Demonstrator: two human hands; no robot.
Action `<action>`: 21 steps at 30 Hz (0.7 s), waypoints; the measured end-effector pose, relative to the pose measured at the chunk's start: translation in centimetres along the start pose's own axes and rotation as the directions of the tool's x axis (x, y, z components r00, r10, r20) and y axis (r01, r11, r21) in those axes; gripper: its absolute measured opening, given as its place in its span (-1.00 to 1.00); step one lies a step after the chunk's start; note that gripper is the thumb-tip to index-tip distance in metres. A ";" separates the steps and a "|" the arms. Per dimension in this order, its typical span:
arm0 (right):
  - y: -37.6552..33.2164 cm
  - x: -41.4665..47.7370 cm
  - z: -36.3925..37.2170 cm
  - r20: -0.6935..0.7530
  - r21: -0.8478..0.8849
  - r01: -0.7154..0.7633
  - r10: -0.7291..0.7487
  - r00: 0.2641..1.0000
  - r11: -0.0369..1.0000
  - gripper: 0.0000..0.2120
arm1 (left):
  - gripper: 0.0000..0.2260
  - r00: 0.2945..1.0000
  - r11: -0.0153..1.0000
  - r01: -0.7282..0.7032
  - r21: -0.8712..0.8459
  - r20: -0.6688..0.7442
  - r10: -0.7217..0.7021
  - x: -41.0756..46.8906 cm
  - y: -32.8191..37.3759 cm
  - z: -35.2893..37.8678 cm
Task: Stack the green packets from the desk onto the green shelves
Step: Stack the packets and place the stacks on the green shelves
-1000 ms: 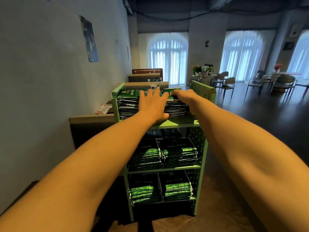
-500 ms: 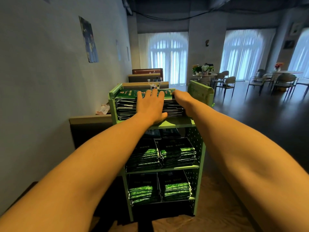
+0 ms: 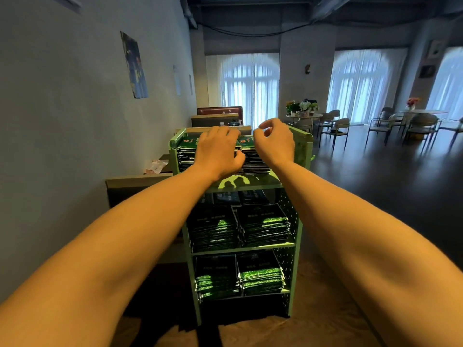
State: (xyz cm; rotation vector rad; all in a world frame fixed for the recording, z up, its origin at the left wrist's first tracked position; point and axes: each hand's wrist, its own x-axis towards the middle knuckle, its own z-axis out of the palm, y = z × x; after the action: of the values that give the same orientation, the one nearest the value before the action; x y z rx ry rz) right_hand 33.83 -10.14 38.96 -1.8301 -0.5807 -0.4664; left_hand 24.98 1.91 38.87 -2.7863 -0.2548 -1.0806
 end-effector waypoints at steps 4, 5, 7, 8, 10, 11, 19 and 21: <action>-1.8 -3.0 0.3 0.032 0.047 0.041 -0.043 0.999 0.998 -0.86 | -0.81 0.995 0.977 0.072 -0.201 -0.059 -0.085 -2.5 -0.1 -2.7; -2.2 -4.0 0.6 0.042 0.072 0.038 -0.041 0.998 0.997 -0.88 | -0.84 0.991 0.969 0.093 -0.228 -0.071 -0.112 -3.4 -0.2 -3.3; -2.8 -6.2 1.4 0.054 0.133 0.025 -0.033 0.998 0.991 -0.90 | -0.84 0.982 0.959 0.137 -0.250 -0.089 -0.164 -5.7 -0.6 -4.2; -3.1 -7.4 1.9 0.051 0.173 0.018 -0.028 0.998 0.985 -0.90 | -0.84 0.977 0.953 0.152 -0.262 -0.103 -0.185 -6.9 -1.0 -4.6; -3.2 -10.5 2.9 0.051 0.258 0.002 -0.016 0.999 0.966 -0.90 | -0.81 0.967 0.936 0.172 -0.307 -0.127 -0.219 -10.2 -2.2 -4.8; -3.0 -11.7 3.4 0.052 0.289 -0.003 -0.013 0.999 0.957 -0.90 | -0.79 0.964 0.927 0.178 -0.329 -0.132 -0.233 -11.6 -2.7 -4.8; 4.9 -28.0 11.0 0.112 0.302 0.052 -0.090 0.990 0.952 -0.90 | -0.84 0.939 0.900 0.279 -0.336 -0.102 -0.329 -28.9 -7.5 3.2; 8.5 -33.7 14.5 0.166 0.229 0.061 -0.101 0.981 0.971 -0.86 | -0.83 0.932 0.896 0.333 -0.295 -0.042 -0.360 -35.5 -8.8 7.1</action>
State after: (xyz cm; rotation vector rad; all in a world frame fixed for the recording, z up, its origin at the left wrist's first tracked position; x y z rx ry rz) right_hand 12.37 -4.25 8.54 -1.6460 -0.7995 -0.2813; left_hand 1.98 8.09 10.23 -3.0014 -0.6588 -1.4287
